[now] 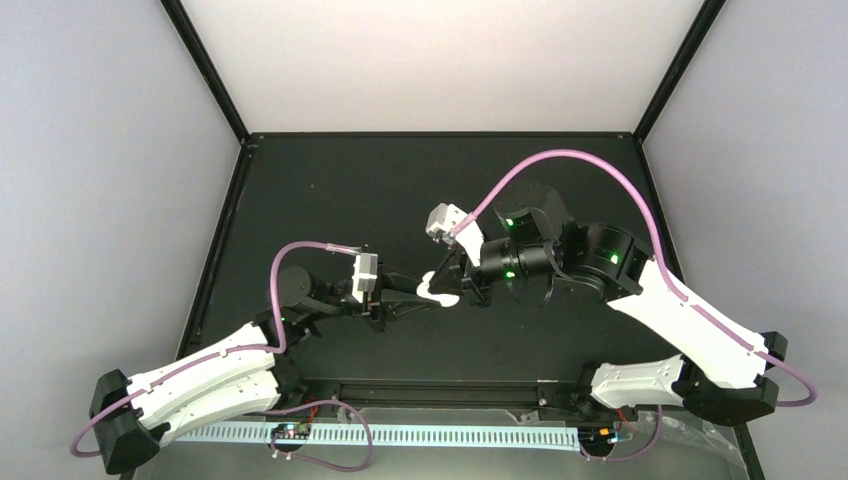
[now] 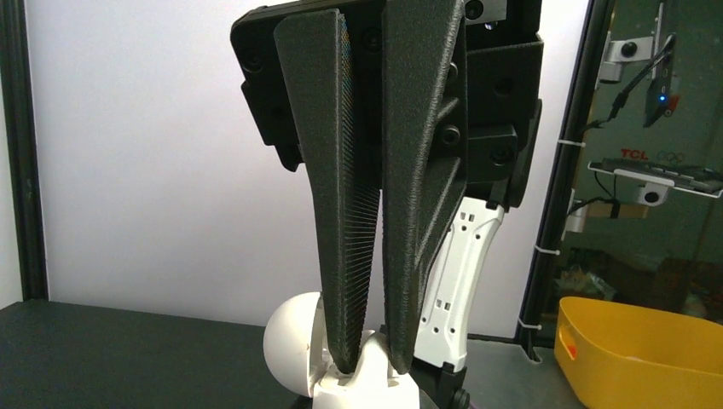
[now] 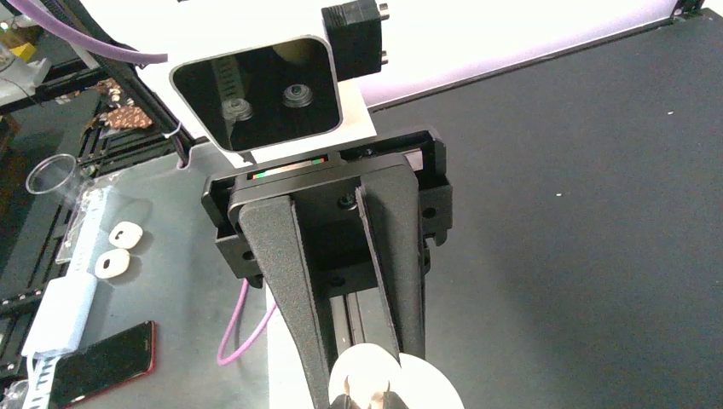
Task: Insert the wireless bluetooth earbuds into the charging case
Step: Adjust the earbud with the charging case.
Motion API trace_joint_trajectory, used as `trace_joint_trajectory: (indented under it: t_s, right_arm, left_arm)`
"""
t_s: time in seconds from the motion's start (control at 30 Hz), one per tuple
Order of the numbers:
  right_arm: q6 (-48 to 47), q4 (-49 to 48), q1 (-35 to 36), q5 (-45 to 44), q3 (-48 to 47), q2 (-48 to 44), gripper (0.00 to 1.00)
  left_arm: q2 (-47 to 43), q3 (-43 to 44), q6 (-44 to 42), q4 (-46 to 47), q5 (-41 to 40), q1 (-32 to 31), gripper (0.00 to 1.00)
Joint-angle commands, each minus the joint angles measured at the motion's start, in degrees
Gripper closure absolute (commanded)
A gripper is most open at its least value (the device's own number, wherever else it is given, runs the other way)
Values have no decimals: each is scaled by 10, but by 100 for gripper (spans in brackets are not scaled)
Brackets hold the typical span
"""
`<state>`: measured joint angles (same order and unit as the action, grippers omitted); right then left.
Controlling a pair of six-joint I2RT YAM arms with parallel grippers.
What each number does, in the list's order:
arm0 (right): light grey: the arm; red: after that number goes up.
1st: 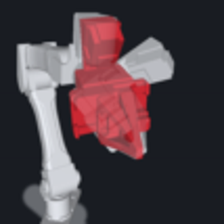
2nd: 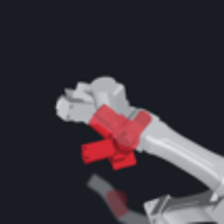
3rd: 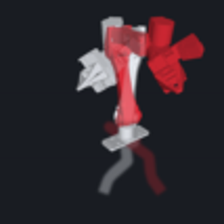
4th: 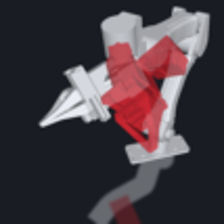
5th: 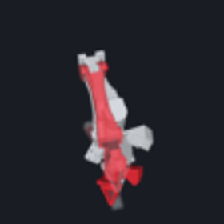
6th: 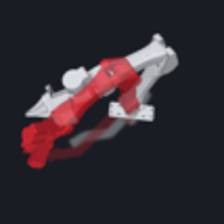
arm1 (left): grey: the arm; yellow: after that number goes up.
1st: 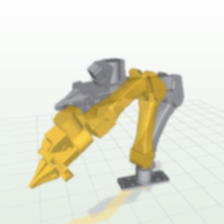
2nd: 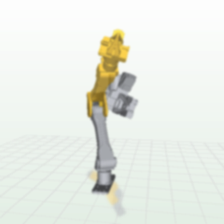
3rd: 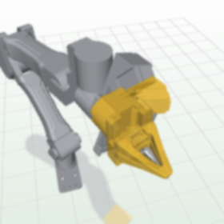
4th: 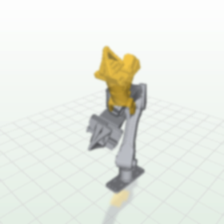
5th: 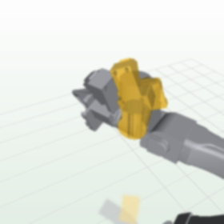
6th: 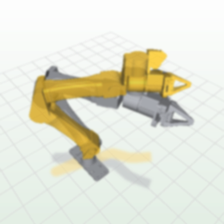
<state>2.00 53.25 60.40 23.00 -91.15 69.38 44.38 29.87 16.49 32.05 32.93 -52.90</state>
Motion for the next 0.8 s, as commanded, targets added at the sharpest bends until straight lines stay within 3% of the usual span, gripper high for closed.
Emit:
trace_joint_trajectory:
  t_s: [0.0, 0.1, 0.77]
  right_arm:
    - [2, 7, 4, 2, -3, 5, 94]
    - [2, 10, 3, 0, -2, 6, 99]
    - [27, -40, 3, -5, 6, -45, 99]
  left_arm:
    - [3, 29, -8, 4, 8, 0, 98]
    - [3, 29, -8, 3, 8, 0, 98]
    - [0, 21, 1, 15, 21, 0, 98]
